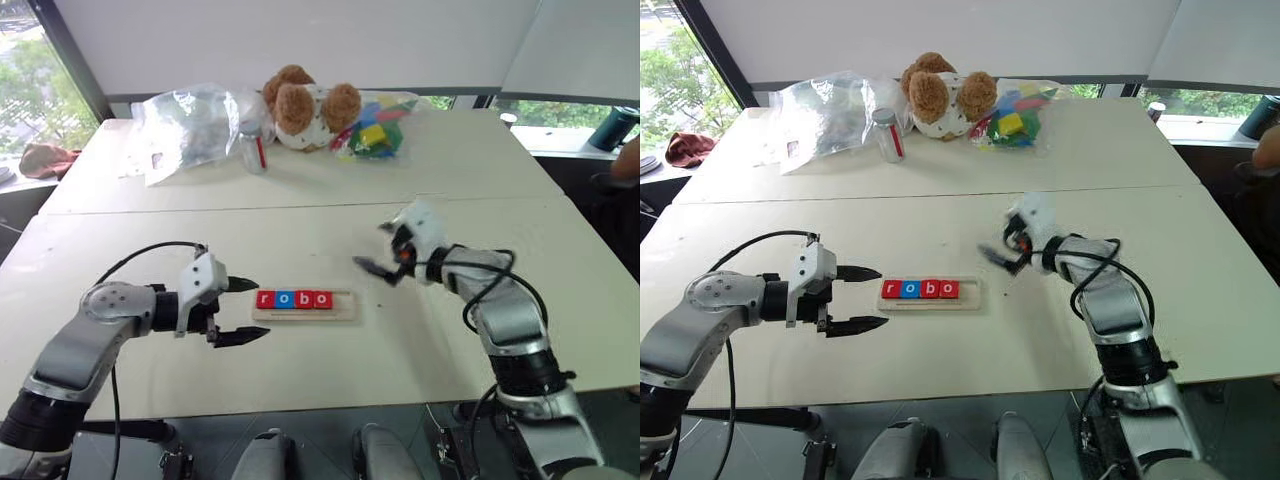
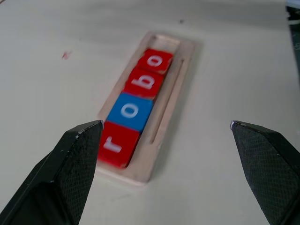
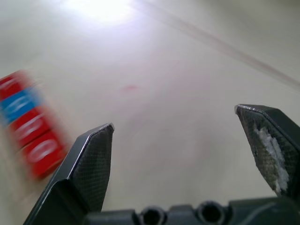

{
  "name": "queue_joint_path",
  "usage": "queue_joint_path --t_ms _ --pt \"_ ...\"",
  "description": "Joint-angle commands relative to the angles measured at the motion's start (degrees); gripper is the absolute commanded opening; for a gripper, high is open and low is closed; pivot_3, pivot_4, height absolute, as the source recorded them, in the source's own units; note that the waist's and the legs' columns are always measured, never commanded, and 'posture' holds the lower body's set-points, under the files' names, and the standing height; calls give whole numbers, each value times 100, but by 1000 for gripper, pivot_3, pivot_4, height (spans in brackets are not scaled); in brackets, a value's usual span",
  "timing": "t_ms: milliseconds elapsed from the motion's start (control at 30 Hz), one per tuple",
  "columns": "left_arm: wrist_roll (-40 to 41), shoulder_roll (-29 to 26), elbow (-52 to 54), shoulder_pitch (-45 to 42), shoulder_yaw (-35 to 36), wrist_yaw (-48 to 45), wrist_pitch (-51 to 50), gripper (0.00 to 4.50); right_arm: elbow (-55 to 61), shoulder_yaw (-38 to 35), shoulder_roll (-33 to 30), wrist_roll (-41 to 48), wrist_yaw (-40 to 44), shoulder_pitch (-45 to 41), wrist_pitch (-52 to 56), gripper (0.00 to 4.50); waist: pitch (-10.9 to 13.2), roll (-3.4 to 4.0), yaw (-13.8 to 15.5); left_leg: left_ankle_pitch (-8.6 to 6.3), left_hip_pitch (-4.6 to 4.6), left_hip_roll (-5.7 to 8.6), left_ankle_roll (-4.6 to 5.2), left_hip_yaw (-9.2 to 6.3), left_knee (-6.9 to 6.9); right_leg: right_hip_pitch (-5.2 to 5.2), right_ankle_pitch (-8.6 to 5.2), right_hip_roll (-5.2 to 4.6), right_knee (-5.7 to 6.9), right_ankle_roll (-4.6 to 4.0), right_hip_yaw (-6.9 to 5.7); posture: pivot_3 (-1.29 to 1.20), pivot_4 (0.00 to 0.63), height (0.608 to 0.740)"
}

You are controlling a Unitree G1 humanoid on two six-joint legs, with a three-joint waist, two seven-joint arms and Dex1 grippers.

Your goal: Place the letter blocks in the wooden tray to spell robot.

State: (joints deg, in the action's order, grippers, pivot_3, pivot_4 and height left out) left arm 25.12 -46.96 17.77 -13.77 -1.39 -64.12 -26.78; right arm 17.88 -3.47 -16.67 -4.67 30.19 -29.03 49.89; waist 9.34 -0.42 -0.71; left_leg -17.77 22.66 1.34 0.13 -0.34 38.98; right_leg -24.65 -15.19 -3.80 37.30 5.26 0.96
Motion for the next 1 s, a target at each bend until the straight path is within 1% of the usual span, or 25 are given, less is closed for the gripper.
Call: queue_joint_path --t_ms 33,133,233,333,433,633,833,1000 --pt "126 175 224 -383 -217 -28 -88 4500 1517 -758 678 -852 -1690 252 1339 4468 -5 7 12 2 0 -1 -4 -2 0 -2 0 2 5 0 0 0 150 740" --pt "45 357 70 -656 -488 -117 -30 4500 2212 -983 1083 -1200 -2322 836 1801 4468 -8 5 29 3 1 6 -4 -5 0 2 0 3 3 0 0 0 150 740" --pt "-71 438 -125 -841 -721 -271 95 4500 2611 -1176 1576 -1301 -2749 1410 2061 4468 -8 6 0 3 1 9 -2 1 2 5 0 9 -4 0 4 0 150 740" --pt "-137 512 -355 -999 -814 -357 175 4500 2663 -1195 1880 -1184 -2869 1716 2131 4468 -7 8 -53 2 -10 7 2 9 2 5 0 18 6 0 12 0 150 740" --pt "-196 559 -530 -1096 -877 -414 255 4500 2359 -1354 2110 -943 -2878 1718 2120 4468 -7 9 -52 3 -25 2 3 10 2 11 0 27 19 0 10 0 150 740" --pt "-281 641 -661 -1068 -900 -421 290 4500 1295 -1595 1993 -541 -2934 1394 1643 4468 -7 9 -31 3 -26 3 4 9 4 17 0 33 17 0 6 0 150 740" --pt "-285 653 -569 -955 -783 -280 214 4500 842 -1777 1988 -429 -3209 1318 1517 4468 -8 7 -34 3 -25 2 4 6 4 19 -1 28 15 0 9 0 150 740" --pt "-237 638 -433 -823 -733 -164 160 4500 837 -1779 1942 -421 -3432 1322 1481 4468 -9 5 -22 3 -27 2 4 6 6 23 0 24 15 0 8 0 150 740"
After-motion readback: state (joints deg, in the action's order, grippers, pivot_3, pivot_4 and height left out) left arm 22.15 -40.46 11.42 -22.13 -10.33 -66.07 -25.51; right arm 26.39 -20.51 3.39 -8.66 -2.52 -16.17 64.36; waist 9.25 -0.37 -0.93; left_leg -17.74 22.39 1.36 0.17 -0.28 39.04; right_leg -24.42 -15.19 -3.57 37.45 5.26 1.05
